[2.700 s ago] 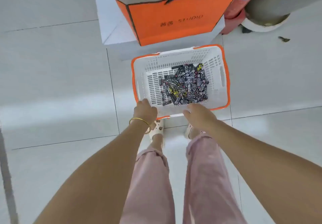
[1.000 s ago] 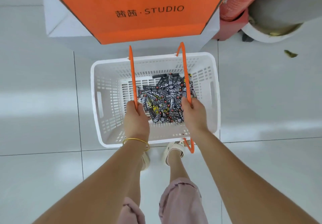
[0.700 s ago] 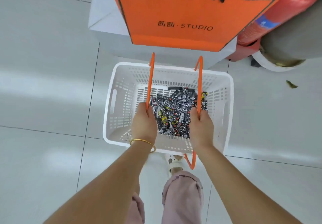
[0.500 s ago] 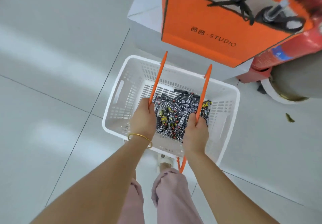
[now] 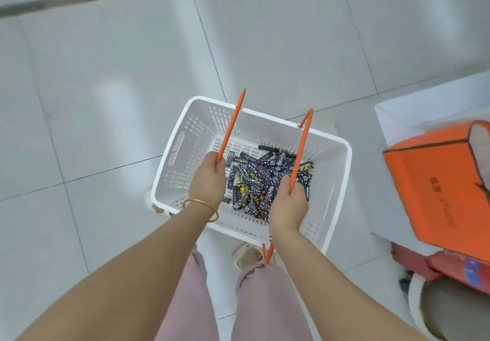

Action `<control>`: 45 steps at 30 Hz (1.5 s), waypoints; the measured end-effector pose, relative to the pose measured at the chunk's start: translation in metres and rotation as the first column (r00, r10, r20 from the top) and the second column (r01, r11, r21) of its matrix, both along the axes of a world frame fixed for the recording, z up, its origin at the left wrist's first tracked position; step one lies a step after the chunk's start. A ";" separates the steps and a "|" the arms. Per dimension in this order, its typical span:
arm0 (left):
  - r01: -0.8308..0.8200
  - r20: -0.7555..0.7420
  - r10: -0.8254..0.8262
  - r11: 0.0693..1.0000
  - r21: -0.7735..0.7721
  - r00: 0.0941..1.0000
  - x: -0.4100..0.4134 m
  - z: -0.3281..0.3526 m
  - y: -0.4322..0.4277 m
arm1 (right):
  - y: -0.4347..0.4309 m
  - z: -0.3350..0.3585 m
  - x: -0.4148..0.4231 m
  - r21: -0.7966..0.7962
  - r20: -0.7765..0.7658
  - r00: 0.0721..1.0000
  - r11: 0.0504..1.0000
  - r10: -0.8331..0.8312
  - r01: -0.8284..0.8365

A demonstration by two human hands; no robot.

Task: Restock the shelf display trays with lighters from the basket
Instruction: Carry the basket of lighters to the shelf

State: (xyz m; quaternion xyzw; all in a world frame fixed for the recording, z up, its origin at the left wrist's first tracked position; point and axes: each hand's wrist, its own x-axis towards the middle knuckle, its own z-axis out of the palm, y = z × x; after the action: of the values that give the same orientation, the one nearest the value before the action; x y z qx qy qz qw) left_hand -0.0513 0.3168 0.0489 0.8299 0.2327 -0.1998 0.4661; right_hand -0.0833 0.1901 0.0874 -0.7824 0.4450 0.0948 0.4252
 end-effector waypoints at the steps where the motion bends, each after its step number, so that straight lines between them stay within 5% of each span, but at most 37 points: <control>1: -0.053 -0.008 0.053 0.999 -0.003 0.999 0.006 0.006 0.028 | 0.026 0.007 0.015 -0.011 -0.002 0.998 0.998 0.059 -0.059; 10: -0.487 0.050 0.492 0.869 -0.087 0.869 0.051 0.056 0.303 | 0.285 0.036 0.126 -0.052 0.031 0.844 0.844 0.536 -0.534; 21: -0.891 0.154 0.884 0.453 -0.045 0.441 0.063 0.101 0.613 | 0.646 0.073 0.209 -0.007 0.179 0.396 0.404 0.900 -0.915; 33: -0.997 0.186 0.981 0.069 -0.036 0.061 0.027 0.141 0.953 | 1.032 0.118 0.213 -0.039 0.210 -0.033 -0.025 0.977 -0.999; 45: -0.994 0.208 0.972 -0.104 -0.044 -0.111 -0.037 0.170 1.273 | 1.375 0.141 0.140 -0.058 0.345 -0.206 -0.198 0.916 -0.978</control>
State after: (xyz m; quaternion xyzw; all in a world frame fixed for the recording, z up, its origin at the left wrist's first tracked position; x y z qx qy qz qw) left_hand -0.0883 1.5901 0.2191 0.4251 0.7412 0.2988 0.4251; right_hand 0.0563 1.5650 0.2289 -0.7875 -0.3908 0.3321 0.3418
